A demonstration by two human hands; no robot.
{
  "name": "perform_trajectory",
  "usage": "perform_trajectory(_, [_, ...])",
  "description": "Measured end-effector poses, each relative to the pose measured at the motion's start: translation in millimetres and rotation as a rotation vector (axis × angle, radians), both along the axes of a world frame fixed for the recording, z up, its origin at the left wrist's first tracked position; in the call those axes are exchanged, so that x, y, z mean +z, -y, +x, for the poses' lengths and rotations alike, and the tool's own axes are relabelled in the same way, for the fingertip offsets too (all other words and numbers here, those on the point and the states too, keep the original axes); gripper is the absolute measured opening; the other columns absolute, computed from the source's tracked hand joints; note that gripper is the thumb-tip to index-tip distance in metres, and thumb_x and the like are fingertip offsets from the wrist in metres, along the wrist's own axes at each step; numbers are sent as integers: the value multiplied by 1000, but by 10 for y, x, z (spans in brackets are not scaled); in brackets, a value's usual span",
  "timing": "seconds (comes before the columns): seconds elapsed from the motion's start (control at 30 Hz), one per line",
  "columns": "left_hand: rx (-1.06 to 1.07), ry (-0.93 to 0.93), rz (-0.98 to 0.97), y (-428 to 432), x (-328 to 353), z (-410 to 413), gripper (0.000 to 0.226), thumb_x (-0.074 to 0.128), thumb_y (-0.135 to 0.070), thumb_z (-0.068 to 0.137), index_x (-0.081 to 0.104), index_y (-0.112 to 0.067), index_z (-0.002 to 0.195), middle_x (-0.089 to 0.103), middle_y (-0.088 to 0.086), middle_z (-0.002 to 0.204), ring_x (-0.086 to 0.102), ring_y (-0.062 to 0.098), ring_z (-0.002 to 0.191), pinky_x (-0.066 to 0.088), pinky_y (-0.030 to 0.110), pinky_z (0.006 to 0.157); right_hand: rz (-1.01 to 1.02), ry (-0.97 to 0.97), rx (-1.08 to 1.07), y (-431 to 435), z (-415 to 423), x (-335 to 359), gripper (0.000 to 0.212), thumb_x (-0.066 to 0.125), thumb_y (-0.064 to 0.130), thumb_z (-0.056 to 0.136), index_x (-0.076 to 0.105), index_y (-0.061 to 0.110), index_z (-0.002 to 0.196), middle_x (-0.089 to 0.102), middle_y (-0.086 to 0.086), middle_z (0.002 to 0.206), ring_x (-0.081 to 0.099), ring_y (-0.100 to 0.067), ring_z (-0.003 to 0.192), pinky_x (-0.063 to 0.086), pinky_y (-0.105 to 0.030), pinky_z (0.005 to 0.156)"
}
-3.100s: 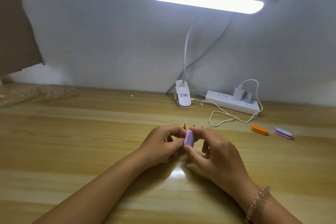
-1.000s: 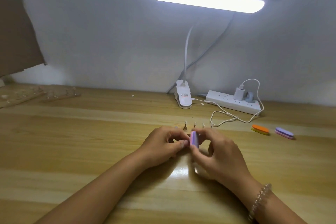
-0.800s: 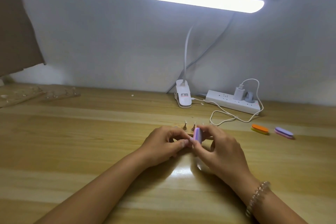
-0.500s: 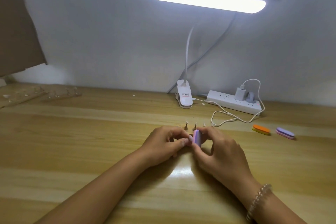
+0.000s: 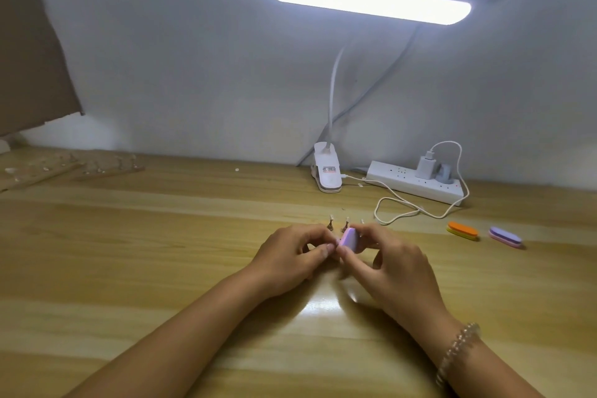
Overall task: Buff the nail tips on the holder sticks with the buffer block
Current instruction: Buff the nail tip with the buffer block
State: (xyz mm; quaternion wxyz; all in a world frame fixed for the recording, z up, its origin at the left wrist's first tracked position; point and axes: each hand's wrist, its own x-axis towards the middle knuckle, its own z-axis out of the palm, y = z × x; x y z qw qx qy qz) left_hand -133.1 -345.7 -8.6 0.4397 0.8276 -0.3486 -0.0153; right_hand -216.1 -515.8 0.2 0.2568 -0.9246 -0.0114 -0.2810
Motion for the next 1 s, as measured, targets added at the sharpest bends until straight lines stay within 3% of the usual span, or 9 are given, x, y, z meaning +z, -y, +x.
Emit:
perform_trajectory(0.17, [-14,-8,-7,3,-2,6,18,59,-15,97,74,-24,101,70,-12,91,53,-1,61,47,32,64,-92,32,46,-26,-36,-14,30,70,54,76,64,34,98,59,20,83,46,9,62,38,-19,54])
perform_trajectory(0.27, [-8,2,-17,15,-1,3,16,62,-16,96,76,-22,101,71,-14,90,51,-10,58,39,25,61,45,41,-19,14,8,-6,29,70,55,75,64,32,92,63,18,85,59,3,78,49,-29,64])
perform_trajectory(0.33, [-10,-3,-28,18,6,1,16,63,-15,96,77,-22,101,69,-17,85,53,-10,61,40,25,62,-22,43,-8,3,-3,-15,32,69,56,75,61,31,93,60,18,84,56,0,72,48,-30,60])
perform_trajectory(0.4, [-9,-26,-48,17,13,6,17,63,-16,96,78,-21,103,72,-16,88,64,1,80,50,33,76,-122,23,18,-38,-32,-17,34,67,57,75,57,31,94,57,18,84,51,-3,68,46,-30,56])
perform_trajectory(0.5, [-4,-58,-78,15,17,-2,18,62,-17,96,78,-19,105,77,-4,98,68,24,99,47,45,101,-35,30,-34,1,-20,-3,33,73,54,74,57,31,93,60,18,86,59,-3,76,51,-34,63])
perform_trajectory(0.67, [-7,-46,-73,6,15,-2,18,63,-19,95,78,-18,104,76,-2,98,68,23,98,51,48,90,-124,-17,15,-33,-39,-23,36,66,59,73,56,31,93,57,17,84,59,-8,76,48,-34,59])
perform_trajectory(0.8, [-9,-48,-73,10,19,-5,17,63,-14,96,79,-17,100,77,0,94,68,25,96,51,49,90,7,54,-46,17,6,-7,32,72,54,75,58,31,92,59,19,84,54,3,71,44,-27,60])
perform_trajectory(0.9, [4,-29,-44,0,20,5,17,63,-15,96,78,-18,102,76,-1,94,68,23,95,51,47,87,-90,6,26,-12,-19,-33,33,68,56,76,59,31,95,57,19,84,50,0,70,45,-29,58])
perform_trajectory(1.0, [12,-41,-48,11,29,-4,16,63,-15,96,78,-20,99,77,-5,91,68,20,94,52,43,87,-1,25,-14,24,13,-28,29,69,53,78,61,31,95,61,17,87,55,-1,75,45,-28,63])
